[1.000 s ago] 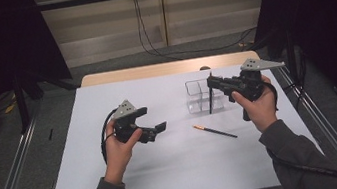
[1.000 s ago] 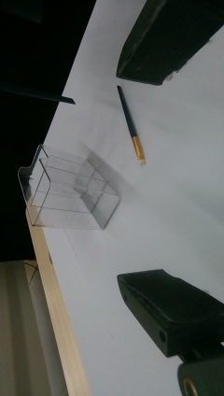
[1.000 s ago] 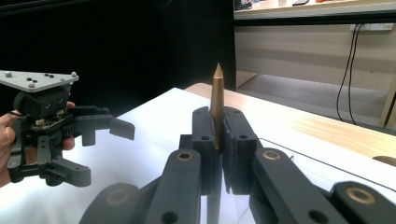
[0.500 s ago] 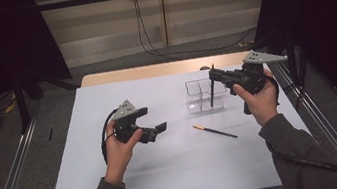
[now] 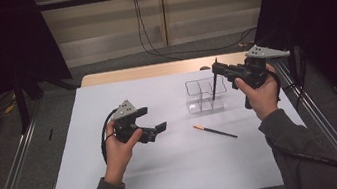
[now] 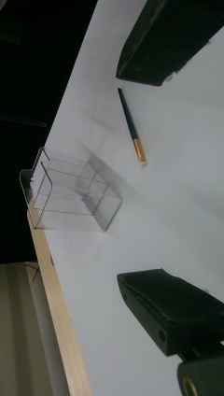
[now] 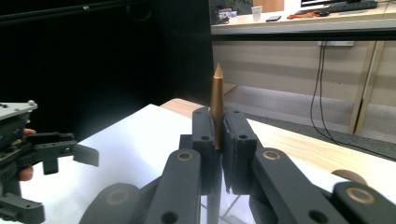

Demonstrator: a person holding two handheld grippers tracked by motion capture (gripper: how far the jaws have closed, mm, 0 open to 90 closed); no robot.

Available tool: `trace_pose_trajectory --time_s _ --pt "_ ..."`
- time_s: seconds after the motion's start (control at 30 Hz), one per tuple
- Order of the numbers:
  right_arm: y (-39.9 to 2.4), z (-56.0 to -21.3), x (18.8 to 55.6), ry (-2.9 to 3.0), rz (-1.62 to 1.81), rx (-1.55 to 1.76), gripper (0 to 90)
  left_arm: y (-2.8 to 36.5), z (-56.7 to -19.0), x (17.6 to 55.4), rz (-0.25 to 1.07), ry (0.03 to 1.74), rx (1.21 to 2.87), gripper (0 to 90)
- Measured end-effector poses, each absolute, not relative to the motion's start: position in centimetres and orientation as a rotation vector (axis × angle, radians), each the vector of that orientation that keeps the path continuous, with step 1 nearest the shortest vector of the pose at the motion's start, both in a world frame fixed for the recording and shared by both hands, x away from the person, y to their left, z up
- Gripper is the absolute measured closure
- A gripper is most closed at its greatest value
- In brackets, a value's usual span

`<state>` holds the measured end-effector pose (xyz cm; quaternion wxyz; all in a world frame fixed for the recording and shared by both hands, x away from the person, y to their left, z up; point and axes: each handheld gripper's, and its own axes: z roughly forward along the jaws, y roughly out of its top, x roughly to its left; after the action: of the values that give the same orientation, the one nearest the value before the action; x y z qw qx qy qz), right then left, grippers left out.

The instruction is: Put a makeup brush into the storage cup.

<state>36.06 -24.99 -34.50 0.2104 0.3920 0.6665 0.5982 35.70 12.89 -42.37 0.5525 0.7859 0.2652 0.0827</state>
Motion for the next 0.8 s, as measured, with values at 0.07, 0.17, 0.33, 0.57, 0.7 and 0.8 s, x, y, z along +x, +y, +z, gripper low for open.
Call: trace_pose_trajectory --time_s 0.07,0.17,0.33,0.57,0.7,0.8 --pt "-25.2 -34.5 36.3 1.851 1.657 1.087 84.4 12.9 -42.4 35.7 0.194 0.625 1.856 3.6" --pt "-25.5 -34.4 36.5 1.842 1.64 1.098 84.4 12.9 -42.3 35.7 0.196 0.627 1.854 3.6" --pt "-26.3 -34.4 36.9 1.825 1.623 1.11 84.4 13.0 -42.4 35.8 0.192 0.631 1.846 3.7" --pt "-27.0 -34.3 37.5 1.807 1.6 1.127 84.4 13.1 -42.5 35.8 0.193 0.629 1.846 3.7" --pt "-27.4 -34.2 37.9 1.789 1.593 1.129 84.4 13.1 -42.5 35.8 0.19 0.632 1.844 3.7" --pt "-27.5 -34.2 38.1 1.785 1.583 1.132 84.4 13.0 -42.5 35.8 0.189 0.631 1.844 3.7"
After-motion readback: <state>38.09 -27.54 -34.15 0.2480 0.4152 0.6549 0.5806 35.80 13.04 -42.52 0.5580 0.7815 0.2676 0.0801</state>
